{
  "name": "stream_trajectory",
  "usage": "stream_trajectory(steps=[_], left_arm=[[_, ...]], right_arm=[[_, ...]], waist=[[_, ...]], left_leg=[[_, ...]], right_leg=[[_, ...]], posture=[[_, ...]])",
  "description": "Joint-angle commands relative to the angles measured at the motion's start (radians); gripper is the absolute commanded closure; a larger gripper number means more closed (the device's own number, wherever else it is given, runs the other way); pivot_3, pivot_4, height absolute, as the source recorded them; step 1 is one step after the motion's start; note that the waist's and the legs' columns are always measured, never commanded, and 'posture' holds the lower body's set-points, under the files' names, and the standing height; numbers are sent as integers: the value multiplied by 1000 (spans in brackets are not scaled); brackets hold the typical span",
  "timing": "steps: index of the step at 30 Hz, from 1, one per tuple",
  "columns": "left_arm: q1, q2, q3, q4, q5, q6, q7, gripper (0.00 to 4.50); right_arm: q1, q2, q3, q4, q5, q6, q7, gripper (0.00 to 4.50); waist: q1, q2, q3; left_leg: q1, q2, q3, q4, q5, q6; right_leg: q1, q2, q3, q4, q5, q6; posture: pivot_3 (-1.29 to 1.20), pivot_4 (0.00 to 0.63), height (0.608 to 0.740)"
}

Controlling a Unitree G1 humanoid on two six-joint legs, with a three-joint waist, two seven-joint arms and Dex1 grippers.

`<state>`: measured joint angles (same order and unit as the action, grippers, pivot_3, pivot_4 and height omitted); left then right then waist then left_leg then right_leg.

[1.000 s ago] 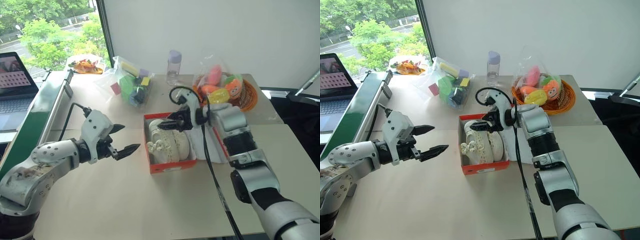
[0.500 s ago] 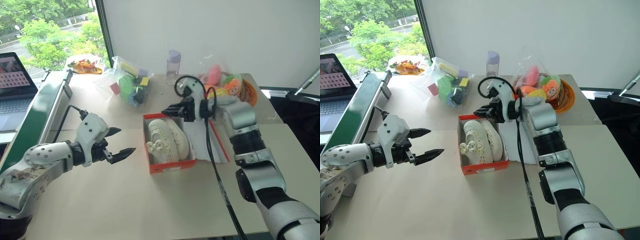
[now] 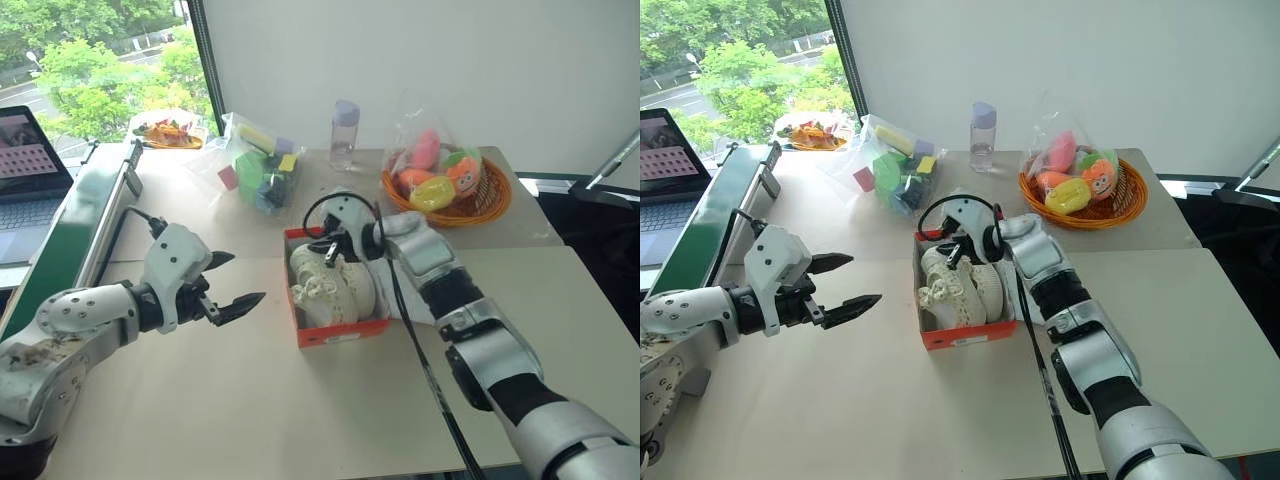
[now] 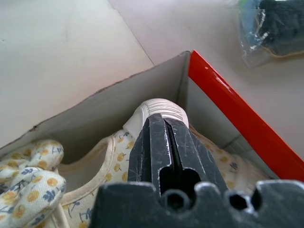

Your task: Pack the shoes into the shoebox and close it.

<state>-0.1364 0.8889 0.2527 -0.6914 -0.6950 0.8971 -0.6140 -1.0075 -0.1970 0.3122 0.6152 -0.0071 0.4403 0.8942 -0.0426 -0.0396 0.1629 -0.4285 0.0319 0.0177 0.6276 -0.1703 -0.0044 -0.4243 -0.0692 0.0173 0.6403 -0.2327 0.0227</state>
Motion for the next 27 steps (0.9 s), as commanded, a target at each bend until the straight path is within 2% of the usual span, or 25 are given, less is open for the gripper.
stream_trajectory(steps=[1,5,11,15,17,21,24,27], left_arm=[[3,10,30,-32,-4,-2,7,0],[-1,9,25,-29,-4,-5,9,0],[-17,10,2,-16,-1,-15,-3,0],[-41,23,-27,10,0,-26,-44,0],[-56,32,-53,27,4,-36,-76,0],[-104,37,-110,66,12,-62,-142,0],[-186,27,-200,142,53,-109,-209,0],[-248,15,-255,203,82,-146,-258,0]], right_arm=[[10,19,29,28,-36,-40,-14,4433],[16,20,34,36,-58,-57,-24,4433],[2,-26,-8,-63,-32,-1,8,4433],[-16,-99,-132,-267,114,242,73,4433],[-12,-173,-154,-411,146,360,95,4433],[-29,-303,-278,-698,332,662,131,4433],[91,-506,-296,-905,392,744,185,4433],[212,-633,-324,-1030,441,754,199,4433]], waist=[[0,0,0],[0,0,0],[1,0,0],[10,0,1],[17,1,2],[29,3,4],[36,3,5],[45,3,5]], left_leg=[[0,0,0,0,0,0],[2,0,0,0,0,0],[3,0,0,0,0,0],[2,0,0,0,0,0],[1,0,0,0,0,0],[0,0,0,0,0,0],[0,0,0,0,0,0],[0,0,1,2,-1,0]], right_leg=[[0,0,0,0,0,0],[1,0,0,0,0,0],[1,0,0,1,-1,-1],[1,0,0,1,-1,-1],[1,0,0,1,-1,-1],[0,0,0,1,-1,-1],[0,0,-1,1,-1,-1],[2,0,-2,-1,-2,-1]], posture=[[0,150,740],[0,150,740],[0,150,740],[0,150,740],[0,150,740],[0,150,740],[0,150,740],[0,150,740]])
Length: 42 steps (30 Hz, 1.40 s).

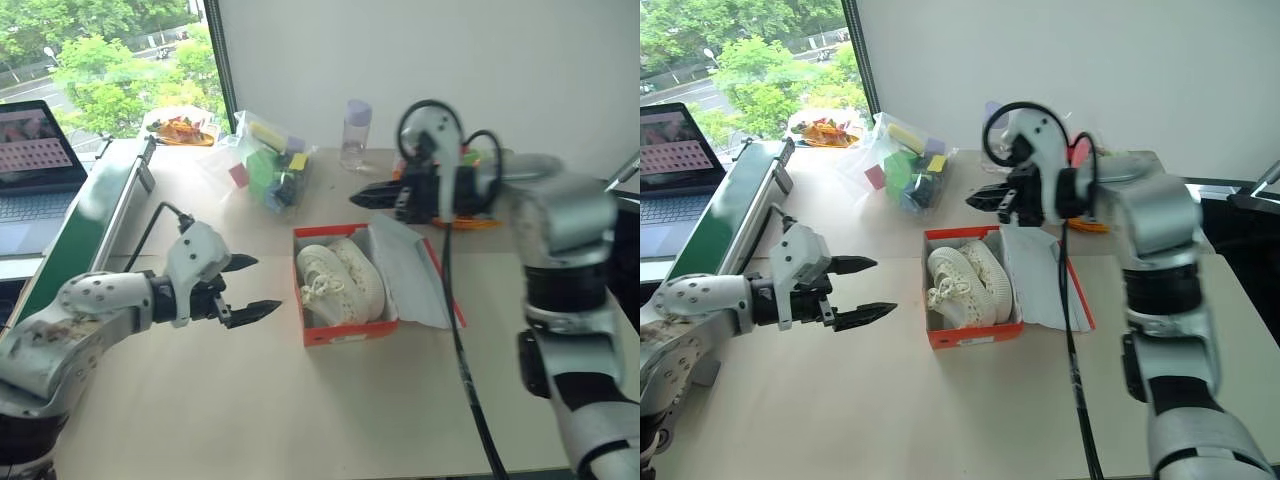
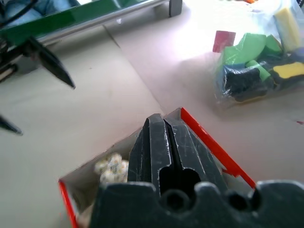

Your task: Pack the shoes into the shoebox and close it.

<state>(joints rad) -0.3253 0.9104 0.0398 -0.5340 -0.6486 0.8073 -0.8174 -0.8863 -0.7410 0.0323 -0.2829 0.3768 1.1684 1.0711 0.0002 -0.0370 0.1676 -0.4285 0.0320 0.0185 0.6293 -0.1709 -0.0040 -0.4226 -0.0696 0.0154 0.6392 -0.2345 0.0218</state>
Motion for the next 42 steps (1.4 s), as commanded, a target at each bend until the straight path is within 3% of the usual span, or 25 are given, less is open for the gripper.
stream_trajectory(steps=[1,5,10,14,16,22,26,29,31,34,38,42], left_arm=[[-82,-13,-59,72,46,-73,-76,0],[-218,-53,-154,222,110,-153,-191,0],[-329,-90,-222,357,179,-223,-286,0],[-355,-104,-235,388,206,-239,-321,0],[-363,-107,-234,388,211,-236,-332,0],[-356,-100,-205,377,232,-230,-332,0],[-350,-85,-193,376,248,-232,-326,0],[-355,-78,-182,375,253,-228,-325,0],[-352,-72,-172,367,251,-221,-328,0],[-341,-60,-158,351,245,-211,-329,0],[-345,-62,-152,353,246,-203,-325,0],[-346,-61,-149,352,248,-196,-332,0]], right_arm=[[136,-119,-68,-166,61,34,7,4433],[305,-175,-274,-287,150,194,-41,4433],[663,-195,-410,-471,227,195,-25,4433],[820,-94,-426,-493,260,172,-98,4433],[872,-50,-371,-435,214,113,-162,4433],[870,150,-290,-148,135,-49,-331,4433],[809,290,-353,143,124,-189,-412,4433],[784,347,-384,234,147,-260,-419,4433],[759,391,-440,301,183,-276,-446,4433],[675,480,-699,452,383,-305,-529,4433],[678,529,-820,394,571,-334,-498,4433],[726,539,-779,187,727,-305,-415,4433]], waist=[[1,0,0],[1,1,2],[9,1,2],[2,1,2],[1,1,2],[-4,1,2],[-7,1,2],[-10,2,2],[-12,2,2],[-15,2,2],[-11,2,3],[-14,3,3]], left_leg=[[-1,-1,0,1,0,0],[-2,0,2,4,0,0],[-2,1,2,6,0,1],[-2,2,2,8,-1,2],[-2,2,2,11,-1,2],[-2,2,2,13,-1,2],[-3,2,2,13,-1,2],[-3,2,2,13,-2,3],[-3,2,3,13,-2,3],[-2,3,3,13,-2,3],[-2,3,3,13,-2,3],[-2,3,4,12,-2,4]], right_leg=[[-1,-1,0,0,0,1],[-1,0,2,2,0,1],[0,1,2,2,-4,7],[0,3,4,3,-4,9],[1,3,4,4,-3,9],[1,3,5,3,-2,10],[0,3,6,3,-1,10],[0,4,6,3,-1,10],[0,4,7,3,-1,10],[1,5,7,3,-1,11],[1,5,8,3,0,11],[0,5,10,3,0,10]], posture=[[0,150,740],[0,150,740],[0,150,740],[0,150,740],[0,150,740],[0,150,740],[0,150,740],[0,150,740],[0,150,740],[0,150,740],[0,150,740],[0,150,740]])
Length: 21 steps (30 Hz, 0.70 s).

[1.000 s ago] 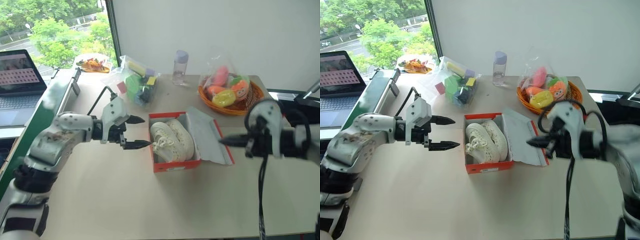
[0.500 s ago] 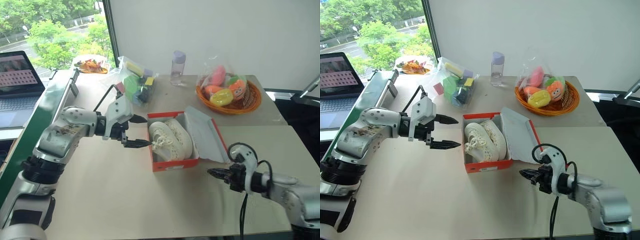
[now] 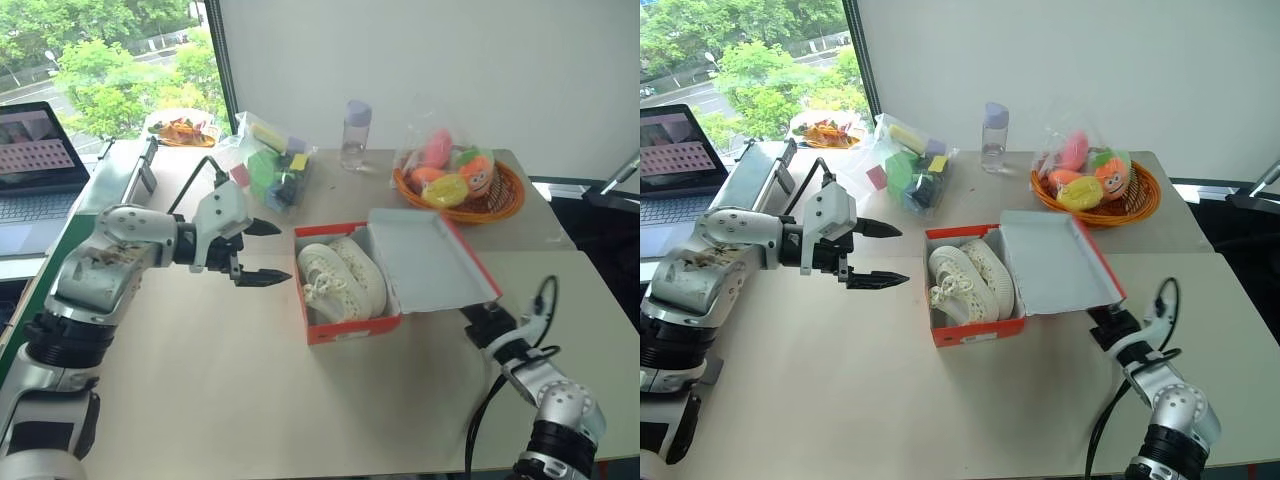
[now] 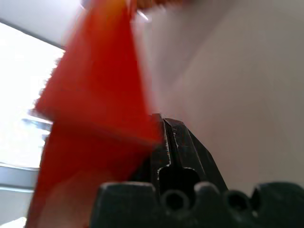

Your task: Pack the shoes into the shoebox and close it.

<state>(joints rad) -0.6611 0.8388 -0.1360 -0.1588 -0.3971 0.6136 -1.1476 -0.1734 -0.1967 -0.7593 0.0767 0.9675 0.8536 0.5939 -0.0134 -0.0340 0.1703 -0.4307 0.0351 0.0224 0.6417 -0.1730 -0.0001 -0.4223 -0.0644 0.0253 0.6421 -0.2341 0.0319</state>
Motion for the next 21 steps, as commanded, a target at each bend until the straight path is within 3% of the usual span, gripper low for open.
stream_trajectory(steps=[1,7,12,21], left_arm=[[-11,11,27,-24,-3,-1,-2,0],[4,16,35,-34,-4,3,4,0],[45,40,74,-72,-9,23,30,0],[144,144,211,-150,-28,82,68,0]], right_arm=[[13,-11,22,-209,177,20,59,4433],[24,-79,151,-304,196,36,48,4433],[-51,-109,352,-347,178,74,26,4433],[-229,-154,654,-226,-2,82,67,4433]], waist=[[-4,0,0],[-6,0,0],[-14,0,0],[-13,0,0]], left_leg=[[0,0,0,0,0,0],[4,2,2,0,0,0],[4,3,6,0,-1,1],[4,4,7,0,-1,1]], right_leg=[[0,0,0,0,0,0],[1,3,4,1,0,1],[-1,3,8,1,0,1],[-1,4,9,1,0,1]], posture=[[0,150,740],[0,150,740],[0,150,740],[0,150,740]])
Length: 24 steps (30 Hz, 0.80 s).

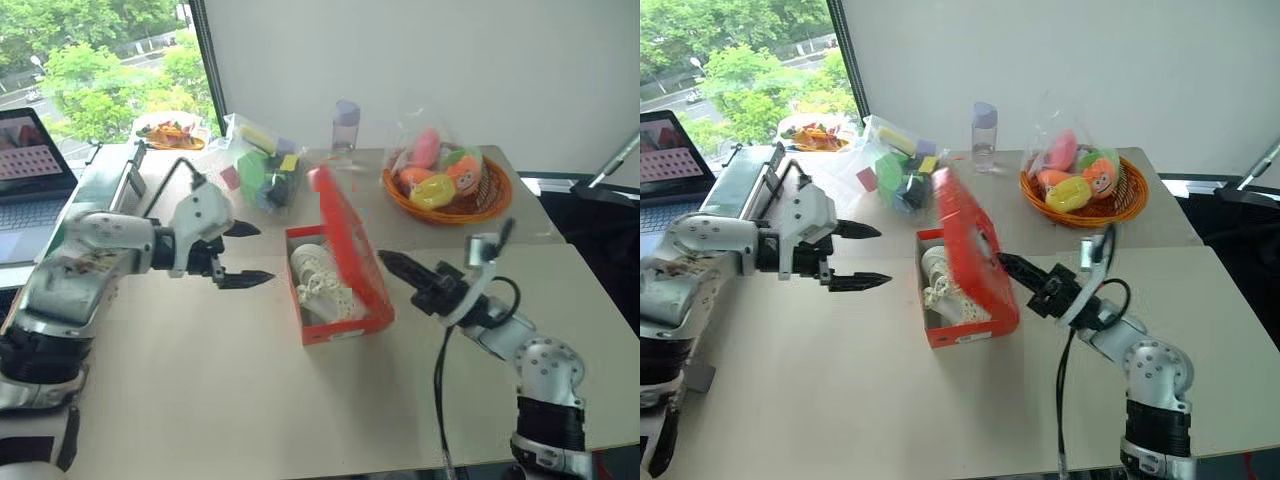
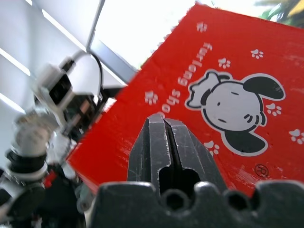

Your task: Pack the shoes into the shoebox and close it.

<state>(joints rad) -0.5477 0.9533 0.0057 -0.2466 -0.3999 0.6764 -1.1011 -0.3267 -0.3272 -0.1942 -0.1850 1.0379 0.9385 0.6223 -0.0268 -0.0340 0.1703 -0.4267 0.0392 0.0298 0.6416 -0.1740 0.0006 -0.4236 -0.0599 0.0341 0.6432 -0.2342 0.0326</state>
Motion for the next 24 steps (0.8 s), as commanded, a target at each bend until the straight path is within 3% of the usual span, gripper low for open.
stream_trajectory(steps=[1,4,9,16,20,24], left_arm=[[43,33,80,-72,-28,26,26,0],[86,36,112,-115,-44,51,50,0],[186,19,189,-220,-83,111,127,0],[268,12,272,-304,-114,162,213,0],[325,0,312,-361,-141,198,261,0],[363,-24,346,-402,-173,238,311,0]], right_arm=[[-96,-29,113,54,-96,-10,49,4433],[-185,-30,191,155,-182,-33,84,4433],[-366,19,426,410,-420,-113,179,4433],[-423,7,743,594,-786,-304,272,4433],[-443,-32,842,641,-952,-429,305,4433],[-456,-54,807,601,-955,-442,379,4433]], waist=[[1,0,0],[6,0,0],[1,0,0],[-24,-10,-7],[-27,-9,-9],[-15,-10,-16]], left_leg=[[0,0,0,0,0,0],[0,0,0,0,0,0],[0,1,1,0,0,0],[8,6,4,0,-1,-1],[21,8,8,-1,-2,-3],[34,9,8,-8,-7,-10]], right_leg=[[0,0,0,0,0,0],[0,0,0,0,0,0],[-1,0,1,0,1,-1],[4,4,3,0,2,-4],[12,4,4,1,-1,-11],[19,2,5,-3,-3,-13]], posture=[[0,150,740],[0,150,740],[0,150,740],[0,150,740],[0,150,740],[0,150,740]])
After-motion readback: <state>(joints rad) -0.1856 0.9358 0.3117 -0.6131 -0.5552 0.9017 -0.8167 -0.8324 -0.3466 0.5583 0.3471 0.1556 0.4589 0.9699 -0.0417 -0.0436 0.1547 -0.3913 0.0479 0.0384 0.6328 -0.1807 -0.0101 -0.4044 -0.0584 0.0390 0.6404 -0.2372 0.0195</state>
